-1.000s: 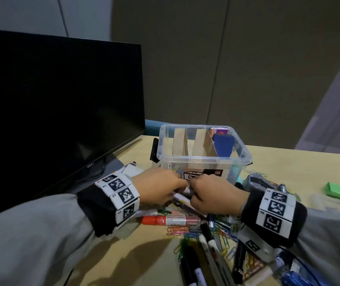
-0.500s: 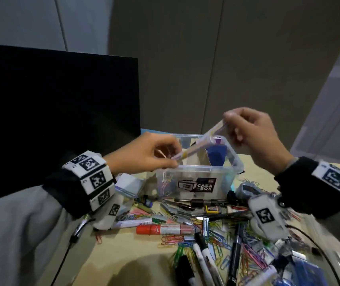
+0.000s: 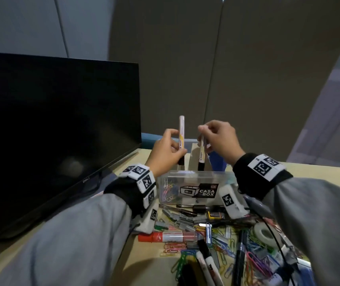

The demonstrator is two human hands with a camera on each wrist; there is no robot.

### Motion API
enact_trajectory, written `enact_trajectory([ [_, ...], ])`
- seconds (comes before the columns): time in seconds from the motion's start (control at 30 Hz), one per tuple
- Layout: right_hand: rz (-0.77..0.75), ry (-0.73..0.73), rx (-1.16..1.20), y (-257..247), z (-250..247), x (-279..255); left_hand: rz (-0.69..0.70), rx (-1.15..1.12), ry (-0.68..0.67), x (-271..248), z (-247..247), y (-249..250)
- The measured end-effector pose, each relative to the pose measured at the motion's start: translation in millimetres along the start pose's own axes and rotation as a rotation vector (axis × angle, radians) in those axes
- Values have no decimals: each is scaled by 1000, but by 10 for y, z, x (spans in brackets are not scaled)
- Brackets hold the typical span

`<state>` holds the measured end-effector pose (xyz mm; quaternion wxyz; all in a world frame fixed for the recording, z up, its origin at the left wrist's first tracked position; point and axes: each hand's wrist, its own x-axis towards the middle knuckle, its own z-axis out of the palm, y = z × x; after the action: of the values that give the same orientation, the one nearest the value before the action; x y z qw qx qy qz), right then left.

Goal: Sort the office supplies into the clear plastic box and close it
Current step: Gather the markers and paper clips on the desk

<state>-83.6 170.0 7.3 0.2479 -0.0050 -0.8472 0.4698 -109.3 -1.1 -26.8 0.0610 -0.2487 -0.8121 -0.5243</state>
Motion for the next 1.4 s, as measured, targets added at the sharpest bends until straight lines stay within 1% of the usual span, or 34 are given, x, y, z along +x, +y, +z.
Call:
enact_trajectory([
  [0.03,0,-20,-53,28,23,5,7,30,-1,-5,20,-22],
  [0.1,-22,-50,-231,89,68,25,22,60,-16,-4,27,-53],
  [0.17,0,-101,-400,155,110,48,30,63,-24,4,20,-76],
  [0.23,26,-134,-521,194,143,42,25,59,-26,14,16,-88],
  [0.3,-16,-138,-641,210,156,22,-9,5,-41,19,23,-94],
  [0.33,-56,-124,-662,191,153,10,-35,-45,-54,22,28,-91],
  [0.37,-94,-104,-611,161,145,0,-60,-100,-69,28,31,-85],
  [0.43,-108,-98,-298,78,124,-15,-98,-182,-85,40,27,-70],
  [0.5,-73,-121,29,-16,116,-26,-126,-229,-83,57,15,-63],
  [0.53,-55,-131,118,-39,120,-31,-133,-241,-81,60,10,-59],
  [0.67,5,-137,180,-9,171,-25,-121,-265,-101,50,14,-44],
  [0.7,5,-117,204,-8,180,-23,-117,-261,-108,52,19,-49],
  [0.77,-22,-16,240,-2,178,7,-108,-218,-117,54,28,-64],
  [0.83,-54,108,203,1,140,55,-85,-106,-112,49,33,-85],
  [0.87,-68,147,168,9,119,78,-68,-17,-113,42,37,-91],
  [0.97,-81,160,46,54,74,107,-11,277,-160,36,69,-127],
  [1.0,-81,151,6,72,68,99,0,346,-175,40,80,-134],
  [1.07,-69,117,-57,129,79,76,7,413,-191,47,89,-135],
  [1.23,-51,-34,-208,231,132,-28,8,456,-206,40,89,-99],
  [1.3,-57,-111,-325,241,155,-56,0,461,-209,39,90,-95],
  [1.4,-93,-169,-514,278,208,-60,1,472,-205,31,88,-88],
])
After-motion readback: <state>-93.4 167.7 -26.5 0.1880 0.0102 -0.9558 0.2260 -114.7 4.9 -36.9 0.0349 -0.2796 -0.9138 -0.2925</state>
